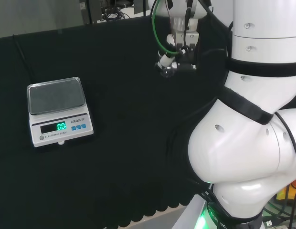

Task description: Put the beaker on the electronic balance.

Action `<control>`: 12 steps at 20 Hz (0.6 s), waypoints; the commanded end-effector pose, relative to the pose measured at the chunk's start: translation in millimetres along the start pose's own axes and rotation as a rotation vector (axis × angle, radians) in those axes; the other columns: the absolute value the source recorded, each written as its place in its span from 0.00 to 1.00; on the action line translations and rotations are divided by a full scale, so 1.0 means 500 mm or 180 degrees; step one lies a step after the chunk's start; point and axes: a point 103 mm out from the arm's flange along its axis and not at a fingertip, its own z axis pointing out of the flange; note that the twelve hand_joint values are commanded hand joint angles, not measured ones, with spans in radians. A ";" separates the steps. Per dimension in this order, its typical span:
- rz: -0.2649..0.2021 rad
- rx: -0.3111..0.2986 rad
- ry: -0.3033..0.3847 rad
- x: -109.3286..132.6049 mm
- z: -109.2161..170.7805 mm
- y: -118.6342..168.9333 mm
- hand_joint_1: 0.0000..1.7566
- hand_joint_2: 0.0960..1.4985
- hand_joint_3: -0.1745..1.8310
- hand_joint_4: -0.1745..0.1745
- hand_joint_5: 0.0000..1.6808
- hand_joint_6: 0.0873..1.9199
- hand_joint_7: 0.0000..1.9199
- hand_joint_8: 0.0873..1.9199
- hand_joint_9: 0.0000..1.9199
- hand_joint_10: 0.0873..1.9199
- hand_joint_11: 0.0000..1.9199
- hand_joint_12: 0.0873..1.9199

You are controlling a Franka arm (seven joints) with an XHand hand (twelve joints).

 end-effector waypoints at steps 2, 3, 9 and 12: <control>-0.0084 -0.0092 -0.0034 0.033 -0.068 -0.031 0.63 0.68 0.26 0.00 0.47 0.69 0.36 0.76 0.54 0.60 0.67 0.36; -0.0110 -0.0086 -0.0041 0.040 -0.070 -0.032 0.65 0.71 0.23 0.00 0.45 0.70 0.37 0.75 0.54 0.60 0.66 0.37; -0.0448 -0.0053 -0.0071 0.148 -0.077 -0.043 0.68 0.79 0.13 0.00 0.42 0.72 0.39 0.73 0.53 0.60 0.66 0.38; -0.0722 -0.0008 -0.0116 0.242 -0.071 -0.055 0.68 0.79 0.12 0.00 0.42 0.72 0.39 0.73 0.54 0.60 0.66 0.38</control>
